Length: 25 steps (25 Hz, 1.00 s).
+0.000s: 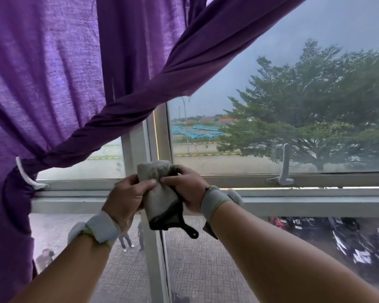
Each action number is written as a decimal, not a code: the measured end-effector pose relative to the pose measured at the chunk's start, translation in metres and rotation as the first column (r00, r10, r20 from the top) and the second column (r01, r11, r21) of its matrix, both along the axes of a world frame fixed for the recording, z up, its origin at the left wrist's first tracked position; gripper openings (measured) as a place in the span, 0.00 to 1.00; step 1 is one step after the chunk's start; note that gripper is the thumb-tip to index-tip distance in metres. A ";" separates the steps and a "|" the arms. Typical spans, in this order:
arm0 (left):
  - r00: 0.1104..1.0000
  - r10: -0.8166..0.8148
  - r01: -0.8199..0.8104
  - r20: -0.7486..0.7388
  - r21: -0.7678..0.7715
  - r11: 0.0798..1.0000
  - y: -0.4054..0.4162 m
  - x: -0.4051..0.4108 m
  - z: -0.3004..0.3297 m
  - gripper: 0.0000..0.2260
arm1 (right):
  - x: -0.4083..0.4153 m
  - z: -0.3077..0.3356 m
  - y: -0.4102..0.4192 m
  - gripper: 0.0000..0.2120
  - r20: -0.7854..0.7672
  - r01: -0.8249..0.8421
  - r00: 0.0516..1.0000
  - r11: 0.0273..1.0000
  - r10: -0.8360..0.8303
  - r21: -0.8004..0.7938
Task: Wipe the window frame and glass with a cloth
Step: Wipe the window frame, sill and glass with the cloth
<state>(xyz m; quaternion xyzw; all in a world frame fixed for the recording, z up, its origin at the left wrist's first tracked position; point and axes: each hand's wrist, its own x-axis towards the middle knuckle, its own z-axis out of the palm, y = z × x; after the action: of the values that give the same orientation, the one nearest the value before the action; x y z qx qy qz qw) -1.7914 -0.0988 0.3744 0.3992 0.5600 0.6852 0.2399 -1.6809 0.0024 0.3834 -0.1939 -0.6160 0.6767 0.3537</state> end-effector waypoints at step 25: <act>0.650 0.524 -0.492 -0.551 0.220 0.842 0.018 0.023 0.003 0.08 | 0.041 0.026 0.011 0.26 0.225 0.127 0.958 0.966 -0.178 0.225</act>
<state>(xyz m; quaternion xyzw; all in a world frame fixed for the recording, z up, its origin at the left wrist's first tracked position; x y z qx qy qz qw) -1.7684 -0.0813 0.3774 0.4252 0.6772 0.5794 -0.1582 -1.6400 0.0130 0.4097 -0.2845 -0.7053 0.5500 0.3452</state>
